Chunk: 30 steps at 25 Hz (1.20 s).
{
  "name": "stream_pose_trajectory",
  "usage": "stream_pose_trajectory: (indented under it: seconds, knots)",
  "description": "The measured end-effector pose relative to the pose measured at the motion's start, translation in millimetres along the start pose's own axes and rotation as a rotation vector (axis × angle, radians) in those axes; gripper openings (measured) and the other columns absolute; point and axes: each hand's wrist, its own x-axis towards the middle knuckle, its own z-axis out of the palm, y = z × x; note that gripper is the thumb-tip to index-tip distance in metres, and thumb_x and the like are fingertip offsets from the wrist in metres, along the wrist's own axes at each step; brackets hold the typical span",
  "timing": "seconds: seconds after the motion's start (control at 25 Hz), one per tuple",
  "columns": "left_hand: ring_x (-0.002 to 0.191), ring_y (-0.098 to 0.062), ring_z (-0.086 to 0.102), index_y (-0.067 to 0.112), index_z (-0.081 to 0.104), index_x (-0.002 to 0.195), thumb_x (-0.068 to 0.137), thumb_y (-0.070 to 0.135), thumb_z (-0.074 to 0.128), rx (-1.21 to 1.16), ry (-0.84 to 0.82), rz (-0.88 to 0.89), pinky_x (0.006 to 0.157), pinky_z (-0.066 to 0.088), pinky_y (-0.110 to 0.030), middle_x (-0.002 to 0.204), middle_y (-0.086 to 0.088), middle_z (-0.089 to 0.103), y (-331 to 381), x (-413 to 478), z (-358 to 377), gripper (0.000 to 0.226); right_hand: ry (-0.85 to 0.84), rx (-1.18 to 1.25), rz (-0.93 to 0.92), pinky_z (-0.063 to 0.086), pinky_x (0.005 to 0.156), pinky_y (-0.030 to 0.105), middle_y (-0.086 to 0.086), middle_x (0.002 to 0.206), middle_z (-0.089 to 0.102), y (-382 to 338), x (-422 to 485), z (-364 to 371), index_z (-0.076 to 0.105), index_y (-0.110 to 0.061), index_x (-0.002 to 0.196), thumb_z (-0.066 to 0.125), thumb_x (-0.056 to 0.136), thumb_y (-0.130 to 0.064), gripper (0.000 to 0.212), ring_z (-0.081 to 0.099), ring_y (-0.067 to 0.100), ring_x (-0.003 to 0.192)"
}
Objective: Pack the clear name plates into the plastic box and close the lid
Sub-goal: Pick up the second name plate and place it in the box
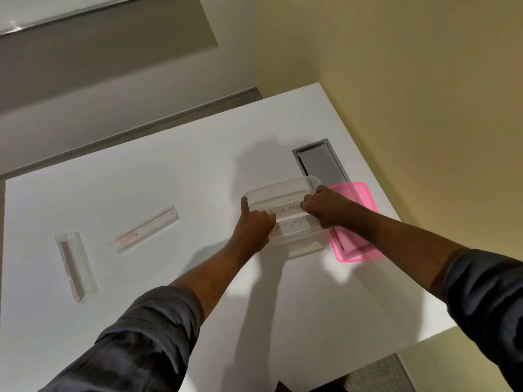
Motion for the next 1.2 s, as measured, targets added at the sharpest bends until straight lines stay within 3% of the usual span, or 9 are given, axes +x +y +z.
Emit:
stream_pose_trajectory:
  seconds: [0.28,0.44,0.6,0.96,1.2]
  knots:
    - [0.096,-0.026,0.077,0.018,0.069,0.116,0.088,0.016,0.079,0.074,-0.030,-0.004,0.126,0.013,-0.064,0.098,0.002,0.079,2,12,3,0.030,-0.010,0.004,0.028,0.043,0.112,0.040,0.008,0.115,0.073,-5,13,20,0.063,-0.009,0.128,0.079,0.084,-0.009,0.046,0.070,0.024,0.100]
    - [0.100,-0.028,0.078,0.017,0.068,0.120,0.092,0.022,0.077,0.116,-0.094,0.023,0.107,0.041,-0.042,0.107,-0.003,0.080,2,23,12,0.030,-0.008,-0.044,0.015,0.036,0.117,0.046,0.007,0.116,0.074,-6,15,26,0.065,-0.011,0.128,0.081,0.084,-0.016,0.047,0.072,0.023,0.104]
    - [0.105,-0.031,0.077,0.014,0.068,0.124,0.090,0.022,0.081,0.078,-0.111,0.021,0.091,0.056,-0.038,0.115,-0.008,0.079,1,31,19,0.036,0.003,-0.076,-0.003,0.039,0.113,0.043,0.005,0.111,0.075,-7,20,29,0.066,-0.011,0.123,0.080,0.085,-0.018,0.042,0.073,0.022,0.098]
    - [0.103,-0.032,0.077,0.012,0.069,0.125,0.090,0.016,0.081,0.070,-0.089,-0.005,0.084,0.060,-0.040,0.116,-0.009,0.077,3,31,22,0.037,0.074,-0.120,-0.022,0.043,0.110,0.043,0.007,0.122,0.075,-7,16,33,0.064,-0.011,0.127,0.080,0.089,-0.023,0.043,0.074,0.024,0.105]
    - [0.105,-0.033,0.074,0.010,0.068,0.127,0.087,0.022,0.086,-0.031,-0.058,0.002,0.081,0.060,-0.041,0.118,-0.011,0.074,0,29,18,0.046,0.110,-0.053,0.010,0.044,0.104,0.038,0.006,0.114,0.078,-6,10,26,0.067,-0.010,0.124,0.086,0.084,-0.027,0.046,0.074,0.021,0.099]
